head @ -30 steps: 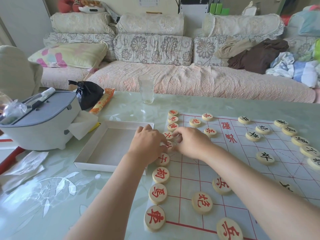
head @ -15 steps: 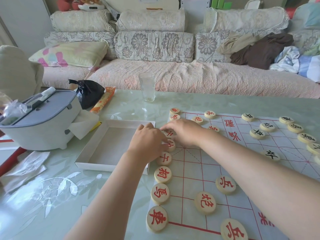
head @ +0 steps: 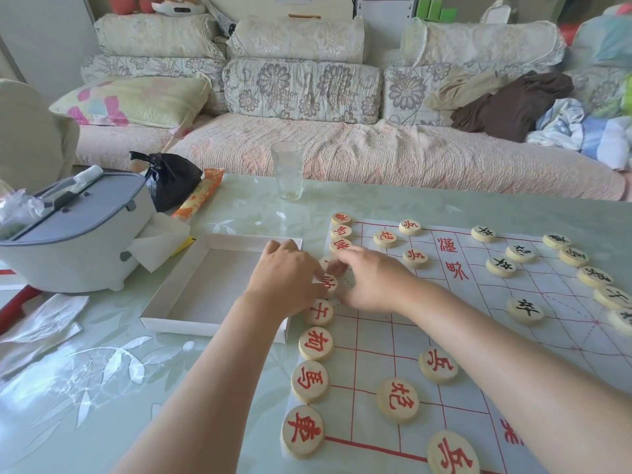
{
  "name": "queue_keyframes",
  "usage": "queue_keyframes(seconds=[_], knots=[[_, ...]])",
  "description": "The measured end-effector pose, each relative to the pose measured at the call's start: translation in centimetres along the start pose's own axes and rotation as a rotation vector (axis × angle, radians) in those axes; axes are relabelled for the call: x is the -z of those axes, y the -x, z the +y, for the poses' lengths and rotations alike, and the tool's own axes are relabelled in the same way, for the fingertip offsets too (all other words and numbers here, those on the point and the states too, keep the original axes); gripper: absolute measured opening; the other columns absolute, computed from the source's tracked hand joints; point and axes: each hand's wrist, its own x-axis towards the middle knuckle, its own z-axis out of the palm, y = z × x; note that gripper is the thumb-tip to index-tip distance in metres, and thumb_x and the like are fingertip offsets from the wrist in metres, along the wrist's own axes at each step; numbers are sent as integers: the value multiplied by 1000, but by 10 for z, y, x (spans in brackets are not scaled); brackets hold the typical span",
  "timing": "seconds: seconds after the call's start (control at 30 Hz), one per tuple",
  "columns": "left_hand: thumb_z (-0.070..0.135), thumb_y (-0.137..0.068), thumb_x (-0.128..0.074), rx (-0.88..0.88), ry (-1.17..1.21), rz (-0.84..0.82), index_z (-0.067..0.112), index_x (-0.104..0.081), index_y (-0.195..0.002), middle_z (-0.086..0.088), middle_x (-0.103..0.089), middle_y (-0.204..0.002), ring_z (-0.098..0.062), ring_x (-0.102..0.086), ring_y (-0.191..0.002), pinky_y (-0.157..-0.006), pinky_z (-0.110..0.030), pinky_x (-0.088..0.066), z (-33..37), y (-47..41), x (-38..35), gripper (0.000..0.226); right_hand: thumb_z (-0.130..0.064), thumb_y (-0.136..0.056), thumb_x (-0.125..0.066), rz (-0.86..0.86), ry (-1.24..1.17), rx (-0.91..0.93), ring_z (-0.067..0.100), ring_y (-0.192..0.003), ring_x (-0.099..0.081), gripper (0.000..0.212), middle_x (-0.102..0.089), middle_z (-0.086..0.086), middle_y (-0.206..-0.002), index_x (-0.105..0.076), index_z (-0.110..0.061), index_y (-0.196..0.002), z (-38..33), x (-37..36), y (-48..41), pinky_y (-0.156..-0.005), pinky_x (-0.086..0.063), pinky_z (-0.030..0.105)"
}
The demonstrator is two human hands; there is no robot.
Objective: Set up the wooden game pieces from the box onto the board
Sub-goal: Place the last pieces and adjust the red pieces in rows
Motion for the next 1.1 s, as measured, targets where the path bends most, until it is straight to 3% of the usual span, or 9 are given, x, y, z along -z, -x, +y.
queue_keyframes(seconds=[0.13,0.23,0.4,0.53,0.63,0.83,0.97,1.1], knots=[[51,-85,-60,13,24,5,42,-65,-112,18,-61,-119,-10,-41,-115,-90,-26,-24,-4,4,2,29,-38,-82,-69,24,19,8,14,-107,-58,27,-60,-14,-114,-63,-36,-108,-1,-7,4,-88,-50,35],[54,-85,-61,4,32,-15,45,-66,-107,20,-61,-117,-9,-42,-111,-84,-23,-22,-5,7,1,24,-37,-85,-69,46,12,16,13,-107,-58,24,-60,-14,-113,-64,-36,-108,-2,-8,5,-87,-49,35],[46,-87,-58,8,23,27,42,-67,-105,19,-60,-119,-11,-40,-116,-96,-26,-17,-5,6,-1,21,-29,-86,-62,84,-55,-31,11,-110,-57,26,-60,-14,-117,-64,-36,-110,1,0,4,-90,-49,35],[32,-95,-45,11,66,44,36,-59,-123,15,-54,-131,-13,-35,-126,-103,-30,-20,0,-2,-5,32,-30,-91,-60,172,-10,-109,13,-113,-57,30,-58,-10,-123,-63,-34,-121,10,5,-6,-89,-49,36],[26,-97,-38,-7,82,-11,31,-54,-133,13,-50,-139,-12,-32,-131,-109,-30,-19,6,-7,-8,40,-37,-94,-59,146,17,-143,16,-114,-56,32,-59,-9,-124,-62,-36,-127,11,3,-12,-81,-43,31],[25,-95,-36,31,47,-57,33,-58,-129,13,-53,-135,-12,-34,-130,-109,-30,-17,6,-12,-11,41,-39,-96,-59,117,106,-95,21,-111,-57,27,-62,-2,-118,-66,-24,-116,9,0,-22,-86,-50,39],[29,-97,-36,36,49,-44,35,-59,-127,14,-54,-134,-11,-34,-129,-108,-30,-16,4,-11,-13,38,-38,-95,-59,90,101,-79,19,-113,-56,28,-60,-5,-121,-64,-27,-120,13,1,-23,-87,-49,38],[30,-96,-41,59,105,-1,34,-56,-127,11,-54,-134,-14,-36,-128,-107,-32,-20,5,-15,-9,35,-31,-93,-57,201,36,-152,19,-114,-58,28,-62,-6,-123,-64,-30,-120,28,10,-29,-89,-48,35]])
